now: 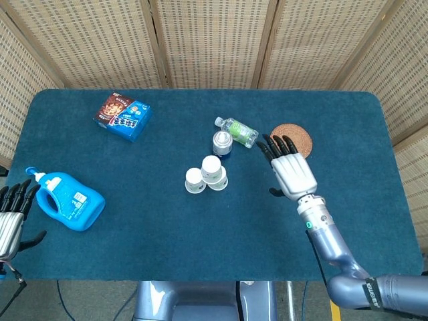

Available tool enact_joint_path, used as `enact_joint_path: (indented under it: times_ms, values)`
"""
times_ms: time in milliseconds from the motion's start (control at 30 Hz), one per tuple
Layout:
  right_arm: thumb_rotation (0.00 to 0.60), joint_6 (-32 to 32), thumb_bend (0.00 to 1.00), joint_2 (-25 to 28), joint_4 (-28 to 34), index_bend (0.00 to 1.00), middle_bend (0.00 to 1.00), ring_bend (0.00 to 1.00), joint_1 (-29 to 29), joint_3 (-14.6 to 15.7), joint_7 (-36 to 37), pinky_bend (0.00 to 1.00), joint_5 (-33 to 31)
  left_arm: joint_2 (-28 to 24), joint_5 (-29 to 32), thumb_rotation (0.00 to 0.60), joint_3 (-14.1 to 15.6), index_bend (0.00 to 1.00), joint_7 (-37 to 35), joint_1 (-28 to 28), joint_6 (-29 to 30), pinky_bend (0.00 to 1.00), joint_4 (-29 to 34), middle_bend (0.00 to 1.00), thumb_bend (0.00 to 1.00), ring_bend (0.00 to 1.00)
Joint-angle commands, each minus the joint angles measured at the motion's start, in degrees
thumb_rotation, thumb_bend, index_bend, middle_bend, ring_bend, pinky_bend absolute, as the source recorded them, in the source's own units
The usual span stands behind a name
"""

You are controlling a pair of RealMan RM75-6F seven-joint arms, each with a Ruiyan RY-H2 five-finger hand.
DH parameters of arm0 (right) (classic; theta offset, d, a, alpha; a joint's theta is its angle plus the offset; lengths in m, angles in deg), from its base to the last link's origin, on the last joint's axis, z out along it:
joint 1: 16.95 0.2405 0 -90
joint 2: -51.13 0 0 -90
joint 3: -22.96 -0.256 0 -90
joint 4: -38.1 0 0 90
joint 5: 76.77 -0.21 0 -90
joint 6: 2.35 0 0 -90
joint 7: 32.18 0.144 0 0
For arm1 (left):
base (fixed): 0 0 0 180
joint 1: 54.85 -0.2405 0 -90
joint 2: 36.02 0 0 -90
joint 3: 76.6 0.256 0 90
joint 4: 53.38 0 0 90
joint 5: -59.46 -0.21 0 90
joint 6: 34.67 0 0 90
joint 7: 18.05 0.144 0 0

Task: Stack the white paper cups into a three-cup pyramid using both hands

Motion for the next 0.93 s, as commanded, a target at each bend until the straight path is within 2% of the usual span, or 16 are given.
enact_joint_path:
  times_ms: [33,200,333,533,667,933]
  values:
    - [0.600,-3.29,0.19,0.71,-1.34,0.04,0.00,0.00,-4.99,3.00,4.46,0.08,5.70,0.14,-0.37,0.600,0.08,0.04,-0.18,-0.13,0.29,0.00,-0.13,0.00,0.22,0.00]
    - [0.600,-8.32,0.18,0.21,-5.43,0.01,0.00,0.00,-11.94,6.38,10.92,0.06,13.43,0.26,-1.32,0.600,0.31,0.03,-0.53,-0.61,1.25,0.00,-0.35,0.00,0.22,0.00]
    - [0.600,-14.93,0.18,-0.99,-10.64,0.01,0.00,0.00,-18.71,9.38,16.19,0.05,21.14,0.19,-2.79,0.600,0.66,0.01,-1.04,-1.51,3.08,0.00,-0.48,0.00,0.21,0.00]
    - [0.600,-21.87,0.18,-2.15,-17.00,0.01,0.00,0.00,-26.32,11.88,21.57,0.04,27.93,0.20,-4.60,0.600,1.45,0.00,-2.59,-3.09,5.47,0.00,-1.01,0.00,0.20,0.00]
    - [0.600,-22.78,0.18,-2.98,-19.64,0.01,0.00,0.00,-28.57,11.47,22.56,0.04,29.81,0.28,-5.08,0.600,1.70,0.00,-2.93,-3.54,5.87,0.00,-1.38,0.00,0.20,0.00]
    - [0.600,-21.21,0.18,-3.05,-20.07,0.01,0.00,0.00,-30.08,9.28,22.65,0.04,31.36,0.31,-5.21,0.600,1.52,0.00,-2.97,-3.68,5.77,0.00,-1.46,0.00,0.20,0.00]
